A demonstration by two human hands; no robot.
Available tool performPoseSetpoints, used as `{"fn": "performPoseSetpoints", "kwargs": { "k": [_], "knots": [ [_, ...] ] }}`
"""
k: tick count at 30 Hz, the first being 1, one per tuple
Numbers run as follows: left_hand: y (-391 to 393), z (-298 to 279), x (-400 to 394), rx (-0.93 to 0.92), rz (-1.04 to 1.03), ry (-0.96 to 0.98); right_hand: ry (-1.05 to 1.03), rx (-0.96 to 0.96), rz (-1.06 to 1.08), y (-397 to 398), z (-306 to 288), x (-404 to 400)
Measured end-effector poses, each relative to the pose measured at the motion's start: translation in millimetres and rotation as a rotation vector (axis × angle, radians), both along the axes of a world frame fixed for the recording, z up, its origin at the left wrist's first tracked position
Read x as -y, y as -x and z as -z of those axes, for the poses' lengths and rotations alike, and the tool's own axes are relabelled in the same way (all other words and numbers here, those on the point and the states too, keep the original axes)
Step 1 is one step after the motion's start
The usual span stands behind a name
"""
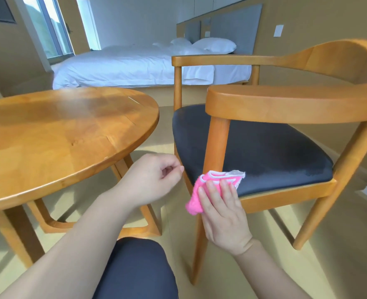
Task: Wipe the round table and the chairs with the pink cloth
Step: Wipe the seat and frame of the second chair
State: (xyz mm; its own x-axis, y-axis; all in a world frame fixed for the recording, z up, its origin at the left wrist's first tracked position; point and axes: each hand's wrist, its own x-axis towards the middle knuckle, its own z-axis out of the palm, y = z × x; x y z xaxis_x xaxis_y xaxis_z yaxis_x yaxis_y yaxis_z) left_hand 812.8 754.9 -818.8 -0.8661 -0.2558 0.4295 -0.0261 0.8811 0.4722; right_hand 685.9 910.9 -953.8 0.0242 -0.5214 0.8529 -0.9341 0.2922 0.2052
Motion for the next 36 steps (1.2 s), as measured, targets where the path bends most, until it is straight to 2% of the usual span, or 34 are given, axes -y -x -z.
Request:
{"fn": "performPoseSetpoints", "kwargs": {
  "k": [7, 13, 19, 24, 26, 30, 36],
  "knots": [
    [23.1, -13.1, 25.4, -0.081, -0.060, -0.030, -0.162, -0.272, 0.014, 23.5, -101.2, -12.8],
    [39.6, 12.3, 20.7, 0.005, -0.014, -0.117, -0.316, -0.452, 0.064, 32.8, -151.6, -17.7],
    [39.4, 41.5, 25.0, 0.126, -0.043, -0.171, -0.336, -0.409, 0.080, 24.4, -126.7, -17.7],
    [41.2, 54.4, 27.8, 0.233, -0.058, -0.210, -0.740, -0.504, 0.091, 15.4, -65.3, -38.3],
    [42.7, 57.0, 28.4, 0.244, -0.071, -0.216, -0.842, -0.508, 0.099, 13.0, -48.8, -43.6],
    [41.6, 63.5, 33.9, 0.224, -0.111, -0.227, -0.862, -0.463, 0.094, 13.4, -41.7, -43.3],
    [44.3, 65.5, 35.0, 0.216, -0.106, -0.230, -0.874, -0.501, 0.040, 19.9, -55.4, -42.4]
  ]
}}
